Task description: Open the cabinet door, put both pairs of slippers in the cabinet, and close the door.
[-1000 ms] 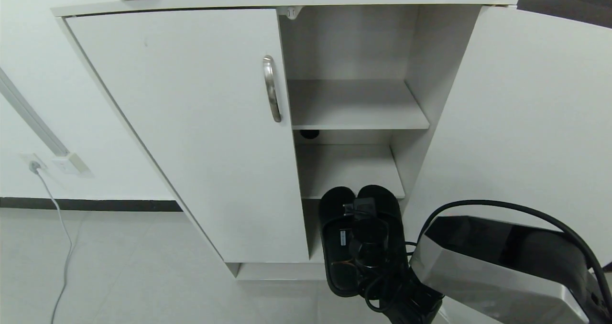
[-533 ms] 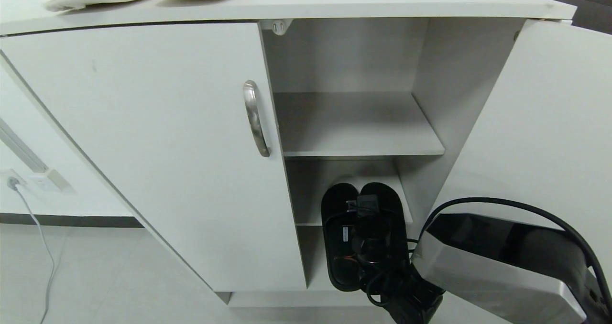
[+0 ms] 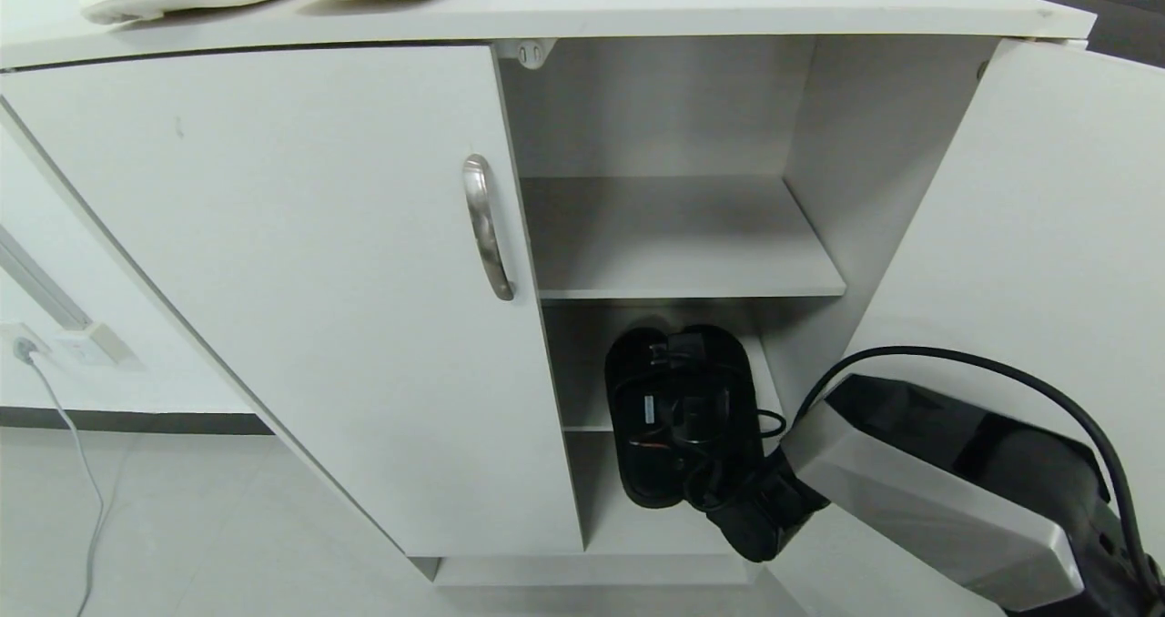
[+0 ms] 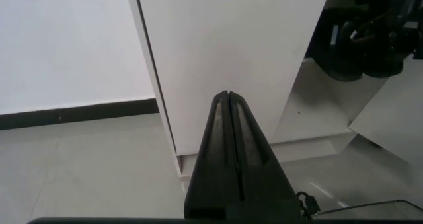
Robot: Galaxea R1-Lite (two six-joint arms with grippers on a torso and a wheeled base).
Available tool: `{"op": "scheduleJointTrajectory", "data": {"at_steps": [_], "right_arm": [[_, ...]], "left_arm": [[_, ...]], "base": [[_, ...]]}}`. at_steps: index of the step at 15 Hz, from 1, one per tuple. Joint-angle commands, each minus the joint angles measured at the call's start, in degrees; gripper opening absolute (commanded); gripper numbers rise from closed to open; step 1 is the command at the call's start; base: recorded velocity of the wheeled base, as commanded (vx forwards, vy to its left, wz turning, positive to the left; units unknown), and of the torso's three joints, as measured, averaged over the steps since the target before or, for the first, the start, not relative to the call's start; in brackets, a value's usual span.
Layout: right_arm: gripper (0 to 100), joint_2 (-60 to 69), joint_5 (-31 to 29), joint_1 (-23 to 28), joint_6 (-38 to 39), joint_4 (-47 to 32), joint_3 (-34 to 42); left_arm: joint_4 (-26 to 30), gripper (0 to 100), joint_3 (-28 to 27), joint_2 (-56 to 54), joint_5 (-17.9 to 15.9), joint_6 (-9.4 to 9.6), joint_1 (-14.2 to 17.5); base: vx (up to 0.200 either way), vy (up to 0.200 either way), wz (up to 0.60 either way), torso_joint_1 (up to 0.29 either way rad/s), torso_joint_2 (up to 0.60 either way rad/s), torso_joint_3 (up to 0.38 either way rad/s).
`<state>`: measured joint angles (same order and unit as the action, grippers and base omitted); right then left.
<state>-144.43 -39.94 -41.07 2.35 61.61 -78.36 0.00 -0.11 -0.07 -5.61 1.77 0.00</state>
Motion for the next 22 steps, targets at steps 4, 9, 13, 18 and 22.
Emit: {"op": "scheduleJointTrajectory", "data": {"at_steps": [4, 9, 13, 18, 22], "right_arm": [[0, -4.36, 0.39, 1.26, 0.46, -11.69, -17.62], [0, -7.97, 0.30, 3.19, 0.46, -17.23, -27.11], [0, -8.58, 0.30, 3.54, 0.55, -18.46, -27.72], [100, -9.20, 0.30, 3.54, 0.55, -18.54, -27.72], [100, -7.35, -0.14, 3.45, 1.34, -18.11, -23.06]], "left_arm": [[0.00, 0, -0.07, 0.07, -0.02, -0.01, 0.00], [0.00, 0, 0.02, 0.07, 0.07, -0.01, 0.00], [0.00, 0, -0.07, 0.07, -0.02, -0.01, 0.00], [0.00, 0, 0.02, 0.07, 0.07, -0.36, 0.00], [0.00, 0, 0.02, 0.07, 0.77, -0.36, 0.00]], "base": [[0.000, 0.000, 0.00, 0.000, 0.00, 0.000], [0.000, 0.000, 0.00, 0.000, 0.00, 0.000], [0.000, 0.000, 0.00, 0.000, 0.00, 0.000], [0.000, 0.000, 0.00, 0.000, 0.00, 0.000], [0.000, 0.000, 0.00, 0.000, 0.00, 0.000]]}}
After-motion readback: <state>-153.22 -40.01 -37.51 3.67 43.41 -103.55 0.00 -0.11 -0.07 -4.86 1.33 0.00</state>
